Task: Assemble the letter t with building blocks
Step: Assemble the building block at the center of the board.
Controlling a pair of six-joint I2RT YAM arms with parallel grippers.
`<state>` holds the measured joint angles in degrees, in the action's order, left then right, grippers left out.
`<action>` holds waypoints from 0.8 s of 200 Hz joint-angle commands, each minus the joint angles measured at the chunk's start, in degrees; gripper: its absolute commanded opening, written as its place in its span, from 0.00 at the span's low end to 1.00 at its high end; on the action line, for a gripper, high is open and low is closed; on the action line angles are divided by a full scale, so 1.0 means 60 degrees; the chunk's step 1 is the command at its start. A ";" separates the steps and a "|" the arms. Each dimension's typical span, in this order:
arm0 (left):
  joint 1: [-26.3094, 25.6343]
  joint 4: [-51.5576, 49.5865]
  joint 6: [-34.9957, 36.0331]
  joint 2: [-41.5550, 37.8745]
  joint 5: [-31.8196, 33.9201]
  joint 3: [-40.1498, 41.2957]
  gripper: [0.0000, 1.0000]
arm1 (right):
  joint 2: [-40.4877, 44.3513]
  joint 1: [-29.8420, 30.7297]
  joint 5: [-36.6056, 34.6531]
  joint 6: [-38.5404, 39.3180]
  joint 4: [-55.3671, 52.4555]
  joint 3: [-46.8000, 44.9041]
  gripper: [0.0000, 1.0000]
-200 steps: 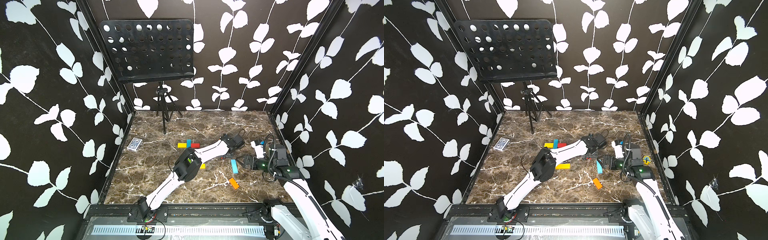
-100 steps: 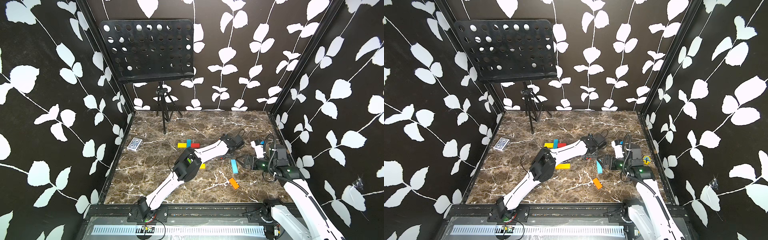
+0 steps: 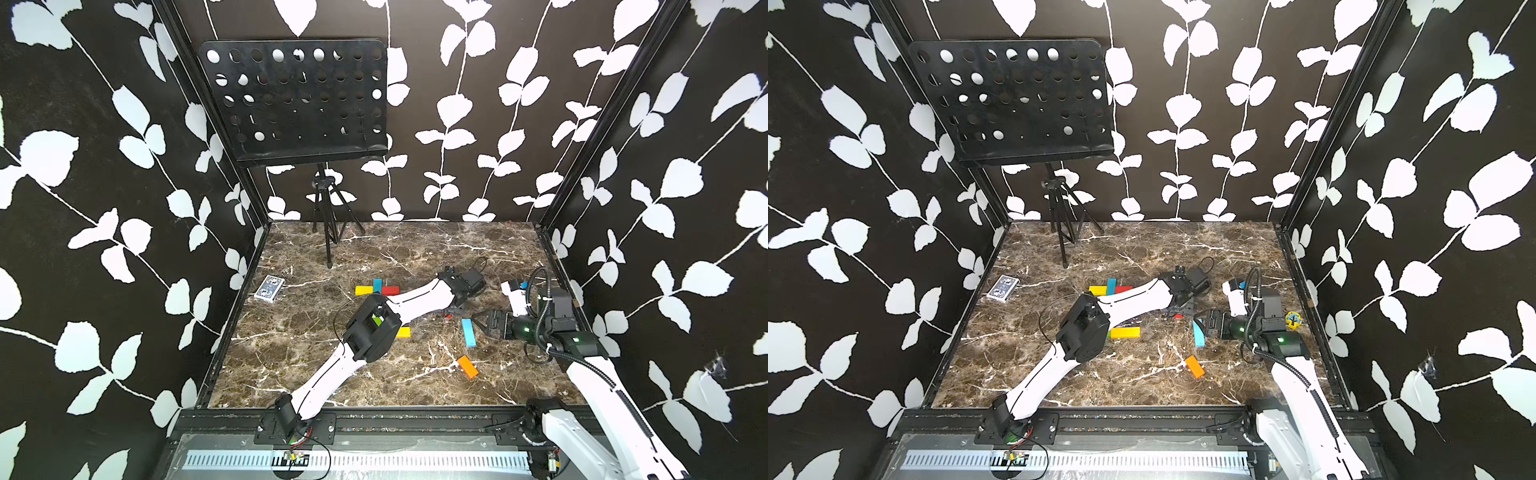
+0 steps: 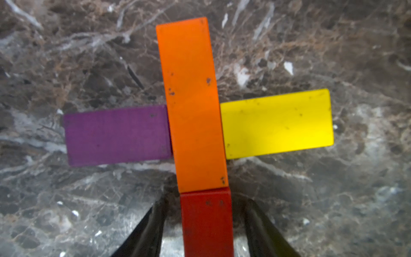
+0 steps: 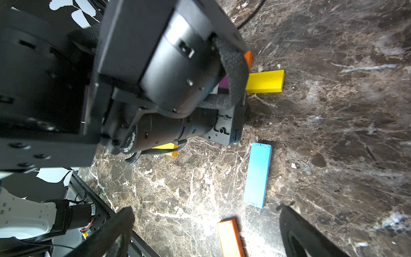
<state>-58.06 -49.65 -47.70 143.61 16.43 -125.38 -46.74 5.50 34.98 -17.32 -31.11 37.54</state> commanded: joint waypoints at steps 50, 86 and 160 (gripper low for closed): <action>0.0141 -0.0441 0.0484 0.0160 -0.0566 0.1187 0.99 | -0.0017 -0.0045 -0.0110 0.0170 0.0062 -0.0005 1.00; 0.0091 -0.0316 0.0357 -0.0256 -0.0621 0.1648 0.99 | -0.0003 -0.0038 -0.0159 0.0166 0.0044 -0.0012 1.00; -0.0174 -0.0123 0.0811 -0.1777 -0.0088 0.2011 0.99 | 0.0250 -0.0037 -0.0214 0.0172 -0.0055 0.0031 1.00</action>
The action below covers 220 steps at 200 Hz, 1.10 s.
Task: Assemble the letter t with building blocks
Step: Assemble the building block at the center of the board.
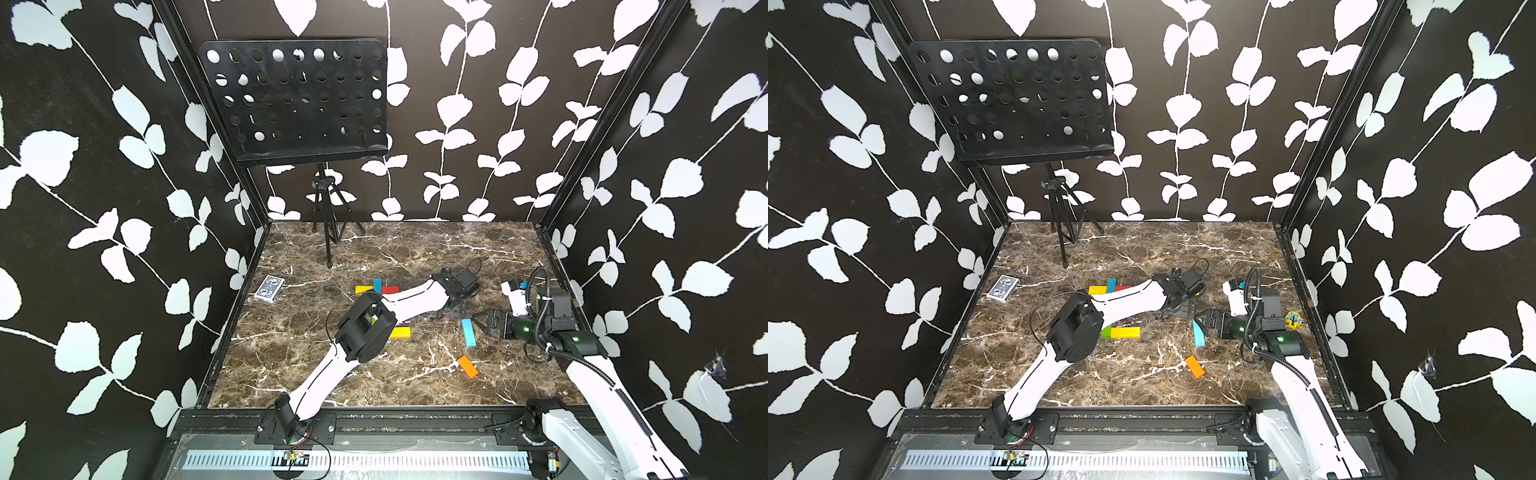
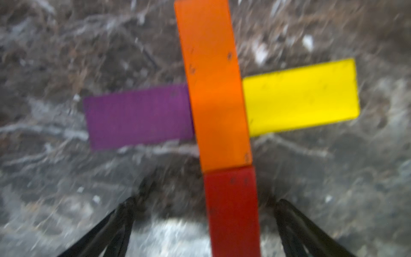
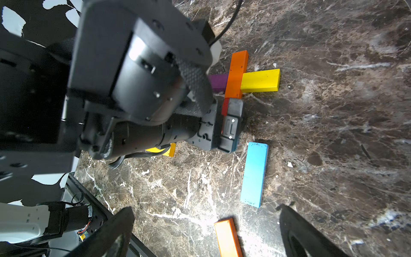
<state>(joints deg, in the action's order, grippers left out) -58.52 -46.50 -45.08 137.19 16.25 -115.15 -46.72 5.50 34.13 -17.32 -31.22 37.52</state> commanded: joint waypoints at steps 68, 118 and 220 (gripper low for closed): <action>-0.0419 0.1593 0.1387 -0.3840 -0.0586 0.2718 0.99 | 0.0716 0.0034 -0.0668 0.0003 -0.0326 0.0093 0.99; -0.0945 0.1933 0.3365 -0.6904 0.0291 0.5077 0.99 | 0.0844 0.1450 -0.1911 -0.0111 -0.0432 0.0138 0.99; -0.0179 0.4340 0.5743 -1.1367 -0.4817 1.1255 0.99 | -0.0457 0.6073 -0.6037 -0.2981 -0.0100 -0.1096 0.84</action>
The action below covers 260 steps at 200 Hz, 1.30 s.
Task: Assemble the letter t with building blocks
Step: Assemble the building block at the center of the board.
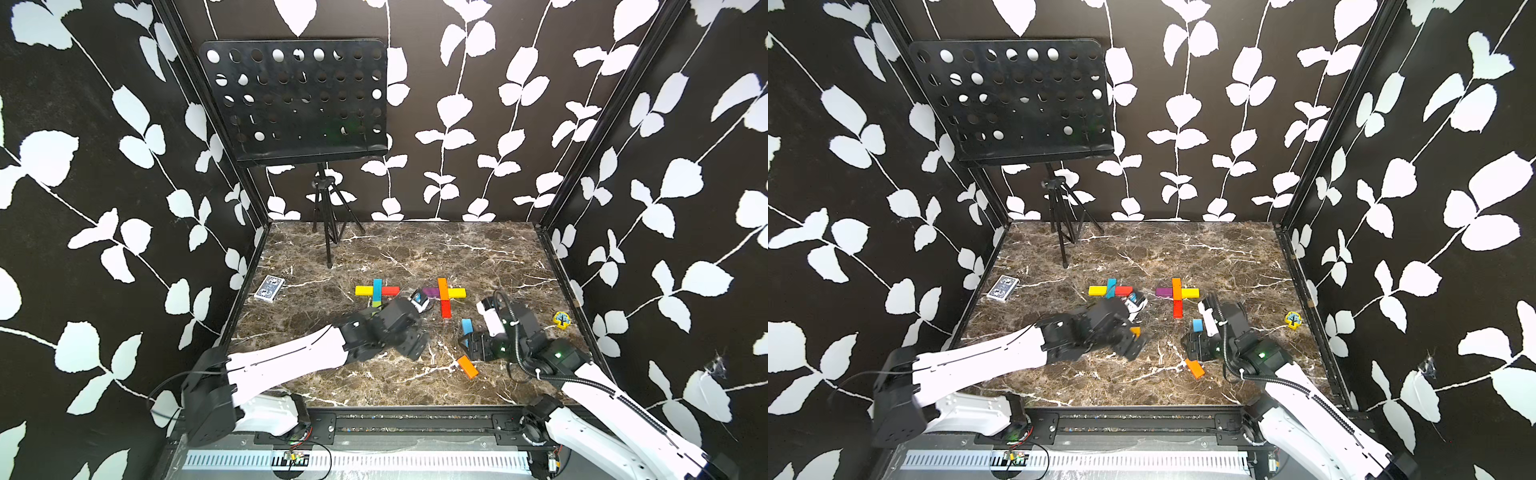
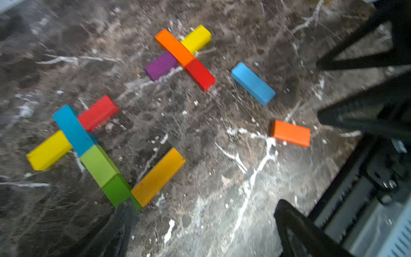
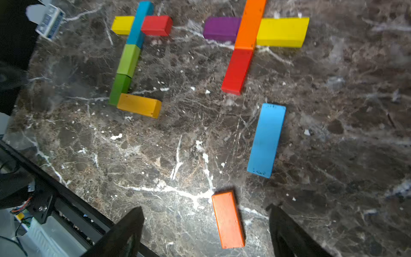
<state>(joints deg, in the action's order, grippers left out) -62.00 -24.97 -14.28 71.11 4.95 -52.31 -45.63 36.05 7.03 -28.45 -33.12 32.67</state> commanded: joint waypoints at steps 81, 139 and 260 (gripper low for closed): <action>0.0462 0.1335 0.1018 -0.0894 -0.3925 0.2170 0.99 | -0.2005 0.2721 -0.3305 -0.2145 0.0035 -0.0548 0.73; 0.0462 0.1403 0.0935 -0.0518 -0.3899 0.2025 0.99 | -0.2894 0.2721 -0.2842 -0.2006 0.0641 -0.0808 0.65; 0.0460 0.1621 0.0764 -0.0437 -0.4015 0.2083 0.99 | -0.3286 0.2487 -0.2263 -0.1509 0.0991 -0.1125 0.53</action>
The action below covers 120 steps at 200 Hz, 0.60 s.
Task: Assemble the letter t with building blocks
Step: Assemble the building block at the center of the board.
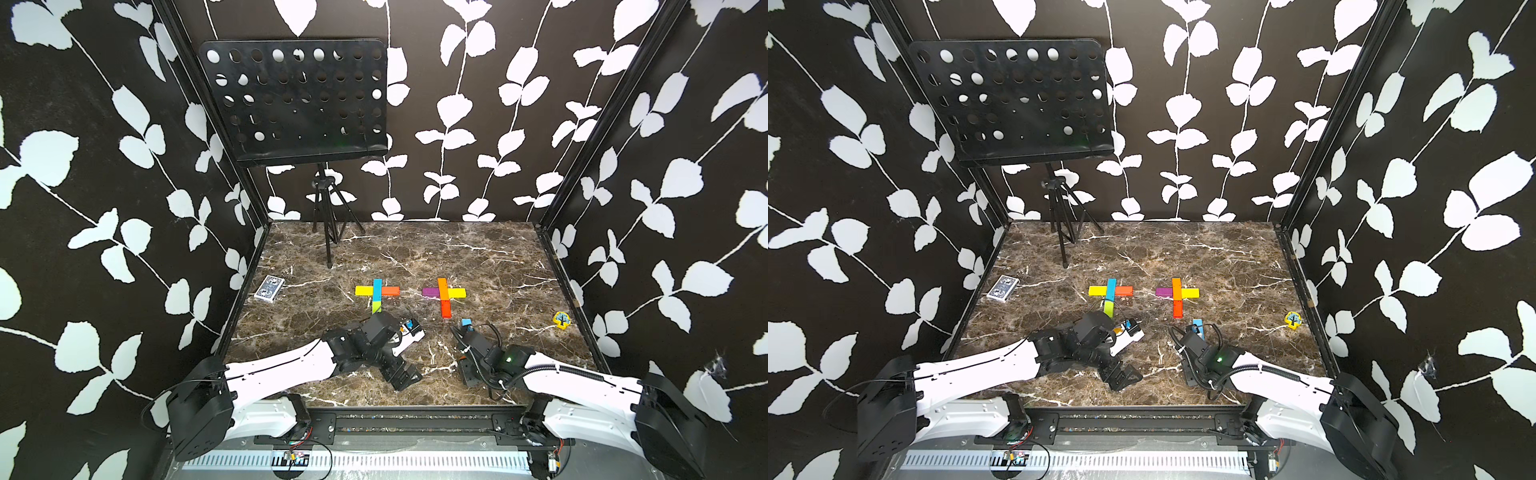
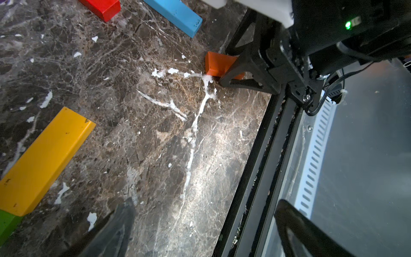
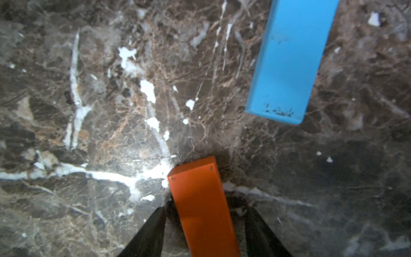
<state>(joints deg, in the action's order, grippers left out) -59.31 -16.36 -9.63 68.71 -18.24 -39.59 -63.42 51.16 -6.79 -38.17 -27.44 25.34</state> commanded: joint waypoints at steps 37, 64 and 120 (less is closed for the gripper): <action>0.0012 -0.0103 0.0283 -0.0026 -0.0078 -0.0160 0.99 | -0.0840 -0.0030 0.0149 0.0195 0.0102 0.0279 0.45; 0.0036 -0.0334 0.0493 -0.0073 0.0153 -0.0257 0.99 | -0.0981 -0.0030 0.0208 0.0200 0.0253 0.0294 0.36; 0.0125 -0.0586 0.0800 -0.0030 0.0430 -0.0384 0.99 | -0.1348 -0.0057 0.0289 0.0150 0.0354 0.0668 0.35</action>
<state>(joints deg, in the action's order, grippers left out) -59.05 -17.87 -6.90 68.71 -16.73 -40.14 -69.58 51.09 -6.98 -36.82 -24.71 28.38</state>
